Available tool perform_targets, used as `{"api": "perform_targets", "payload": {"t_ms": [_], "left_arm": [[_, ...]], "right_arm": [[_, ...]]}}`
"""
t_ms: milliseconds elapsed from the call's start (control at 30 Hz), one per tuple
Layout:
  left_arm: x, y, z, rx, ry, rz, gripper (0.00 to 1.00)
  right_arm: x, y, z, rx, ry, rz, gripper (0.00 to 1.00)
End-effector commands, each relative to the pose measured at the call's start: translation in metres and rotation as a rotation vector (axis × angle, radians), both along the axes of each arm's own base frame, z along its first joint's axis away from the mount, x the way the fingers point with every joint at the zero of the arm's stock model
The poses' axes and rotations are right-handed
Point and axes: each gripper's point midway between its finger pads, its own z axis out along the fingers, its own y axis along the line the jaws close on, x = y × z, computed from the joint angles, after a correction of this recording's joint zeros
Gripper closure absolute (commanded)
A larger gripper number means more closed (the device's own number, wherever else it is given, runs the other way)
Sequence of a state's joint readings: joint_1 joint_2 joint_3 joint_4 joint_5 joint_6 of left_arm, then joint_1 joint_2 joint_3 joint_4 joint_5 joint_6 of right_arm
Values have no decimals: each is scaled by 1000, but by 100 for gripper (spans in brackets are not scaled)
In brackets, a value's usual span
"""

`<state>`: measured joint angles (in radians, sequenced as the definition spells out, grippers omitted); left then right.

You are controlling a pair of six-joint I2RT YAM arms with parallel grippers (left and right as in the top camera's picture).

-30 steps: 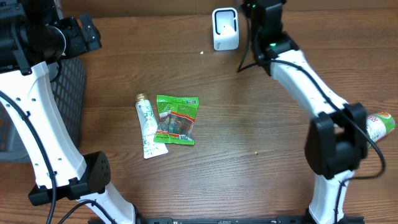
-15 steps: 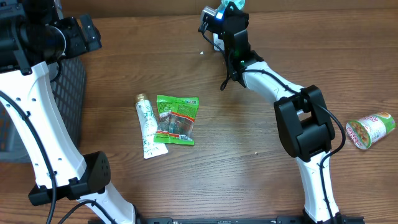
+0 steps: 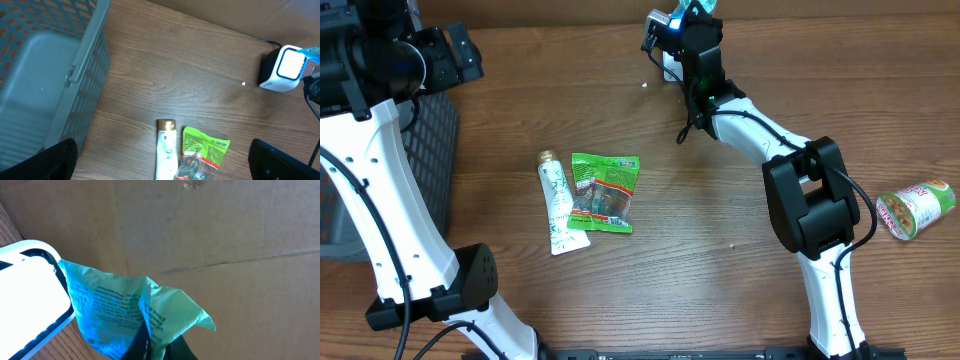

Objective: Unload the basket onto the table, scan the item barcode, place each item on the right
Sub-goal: 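Hold the wipes pack barcode under the scanner, right gripper, then carry the wipes pack right and drop it beside the cup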

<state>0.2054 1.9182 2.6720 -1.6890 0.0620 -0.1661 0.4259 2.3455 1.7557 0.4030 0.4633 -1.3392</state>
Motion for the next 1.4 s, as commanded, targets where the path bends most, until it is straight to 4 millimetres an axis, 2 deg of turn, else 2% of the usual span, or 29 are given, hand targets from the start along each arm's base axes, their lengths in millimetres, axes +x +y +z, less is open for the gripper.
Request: {"api": "perform_targets", "payload": {"t_ms": [0,700,967,1100,1200,1367], "left_arm": [[-1,3,0,1,0,20,0],[-1,3,0,1,0,20,0],[-1,3,0,1,0,20,0],[-1,3,0,1,0,20,0],[-1,3,0,1,0,20,0],[-1,3,0,1,0,20,0]], "right_arm": [[1,-2,21,18,-41,-9,96],[0,-1,15,63,-18,-13,96],[-9,2,30,207,13,-23,96],[-24,-4,46,288,85,-50,96],[-43,-12,69,409,132,-82,96],[-89,-12,91,683,329,-58,96]]}}
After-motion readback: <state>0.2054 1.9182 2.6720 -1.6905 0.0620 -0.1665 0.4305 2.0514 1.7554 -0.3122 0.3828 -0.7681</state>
